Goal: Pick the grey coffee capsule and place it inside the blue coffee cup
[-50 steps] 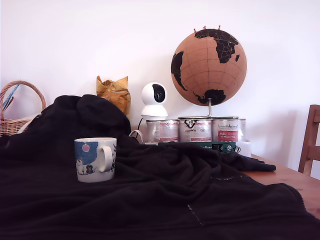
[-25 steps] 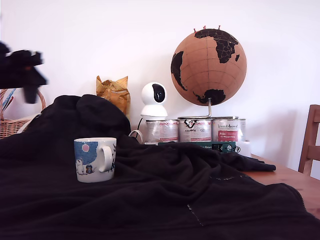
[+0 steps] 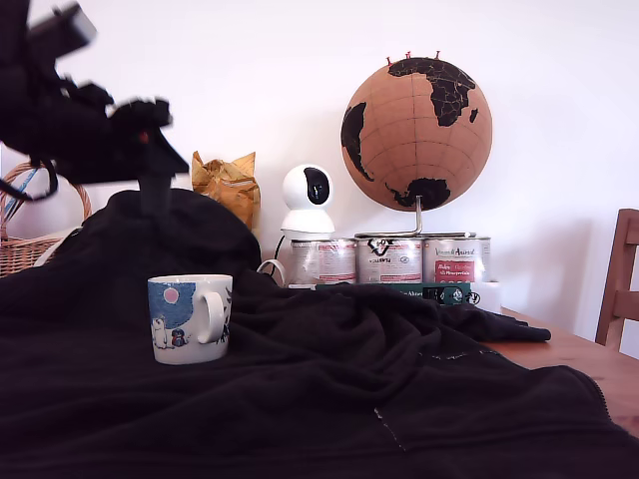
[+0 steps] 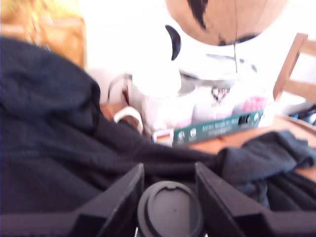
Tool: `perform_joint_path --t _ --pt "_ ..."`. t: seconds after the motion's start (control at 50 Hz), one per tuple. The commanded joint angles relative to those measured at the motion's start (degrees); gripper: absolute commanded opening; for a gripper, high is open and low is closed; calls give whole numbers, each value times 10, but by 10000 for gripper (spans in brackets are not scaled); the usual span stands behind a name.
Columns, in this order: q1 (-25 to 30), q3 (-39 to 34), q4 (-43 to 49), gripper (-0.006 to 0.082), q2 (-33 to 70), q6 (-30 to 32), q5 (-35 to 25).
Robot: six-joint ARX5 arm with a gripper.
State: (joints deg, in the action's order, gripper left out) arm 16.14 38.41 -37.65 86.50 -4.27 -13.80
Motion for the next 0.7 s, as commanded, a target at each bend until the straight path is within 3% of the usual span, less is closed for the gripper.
perform_joint_path --t 0.0,0.34,0.44,0.6,0.68 --pt "2 8 -9 254 26 -2 1" --pt "2 22 -12 265 69 -2 1" --pt "2 22 -9 355 69 -2 0" --pt "2 22 8 617 69 0 -5" --pt "2 22 7 625 69 1 -5"
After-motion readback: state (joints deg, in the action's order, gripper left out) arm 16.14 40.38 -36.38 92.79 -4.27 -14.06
